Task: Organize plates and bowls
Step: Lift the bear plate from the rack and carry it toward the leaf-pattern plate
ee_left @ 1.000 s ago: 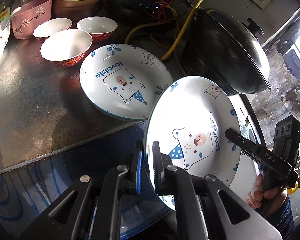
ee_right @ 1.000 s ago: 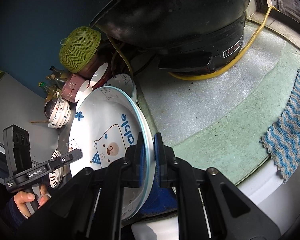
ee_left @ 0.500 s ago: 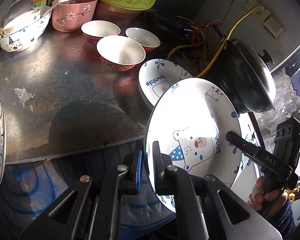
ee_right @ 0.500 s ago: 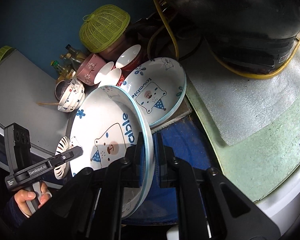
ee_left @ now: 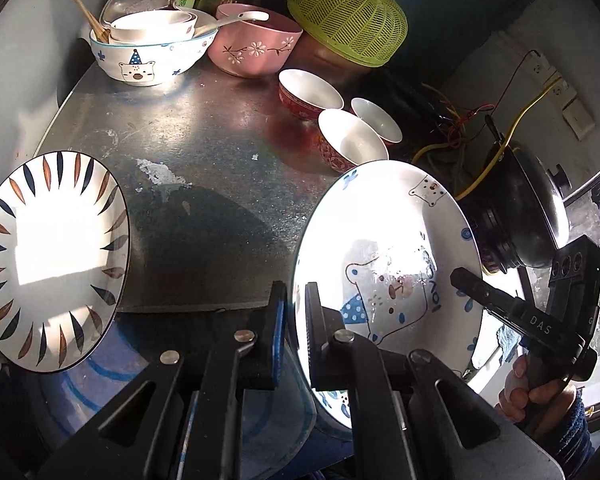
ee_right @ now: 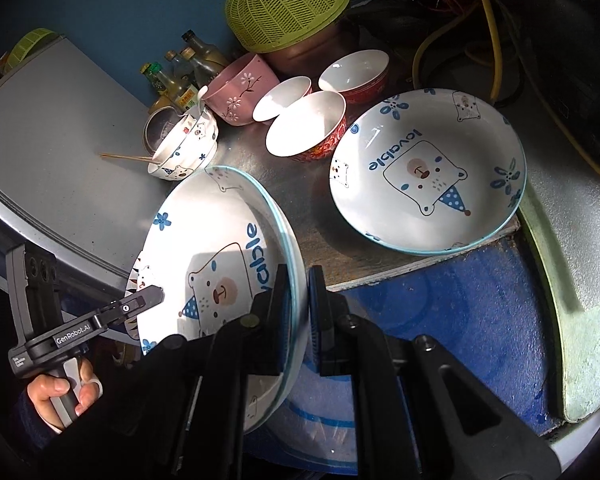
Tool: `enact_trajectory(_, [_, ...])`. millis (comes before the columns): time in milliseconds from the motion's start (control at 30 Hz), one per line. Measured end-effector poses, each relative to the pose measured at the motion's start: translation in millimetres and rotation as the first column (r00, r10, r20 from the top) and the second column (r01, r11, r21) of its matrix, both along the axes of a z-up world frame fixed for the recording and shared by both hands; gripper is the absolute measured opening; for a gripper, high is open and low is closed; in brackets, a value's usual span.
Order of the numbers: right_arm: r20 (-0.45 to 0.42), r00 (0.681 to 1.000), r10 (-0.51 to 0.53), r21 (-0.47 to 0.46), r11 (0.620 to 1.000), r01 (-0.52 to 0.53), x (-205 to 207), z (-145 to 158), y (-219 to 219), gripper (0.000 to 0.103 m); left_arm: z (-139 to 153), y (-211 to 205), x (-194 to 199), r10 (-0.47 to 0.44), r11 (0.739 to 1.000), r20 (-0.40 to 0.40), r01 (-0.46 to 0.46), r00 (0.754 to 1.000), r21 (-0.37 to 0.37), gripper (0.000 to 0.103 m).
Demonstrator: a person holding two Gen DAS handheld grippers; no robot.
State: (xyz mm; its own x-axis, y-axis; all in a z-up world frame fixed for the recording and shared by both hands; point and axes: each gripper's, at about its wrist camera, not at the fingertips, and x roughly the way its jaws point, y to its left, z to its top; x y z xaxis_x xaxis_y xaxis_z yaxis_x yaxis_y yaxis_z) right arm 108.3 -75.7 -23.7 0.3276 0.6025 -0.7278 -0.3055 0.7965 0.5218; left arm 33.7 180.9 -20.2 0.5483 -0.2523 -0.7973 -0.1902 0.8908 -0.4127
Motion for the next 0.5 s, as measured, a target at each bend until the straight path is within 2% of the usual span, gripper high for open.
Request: enact_trajectory(500, [-0.02, 0.986, 0.165, -0.008, 0.986, -0.165, 6.8, -6.9, 101.8, 0.01, -9.0, 89.4, -38.5, 0.163, 0.987, -0.014, -0.163, 0.987, -0.004, 0.007])
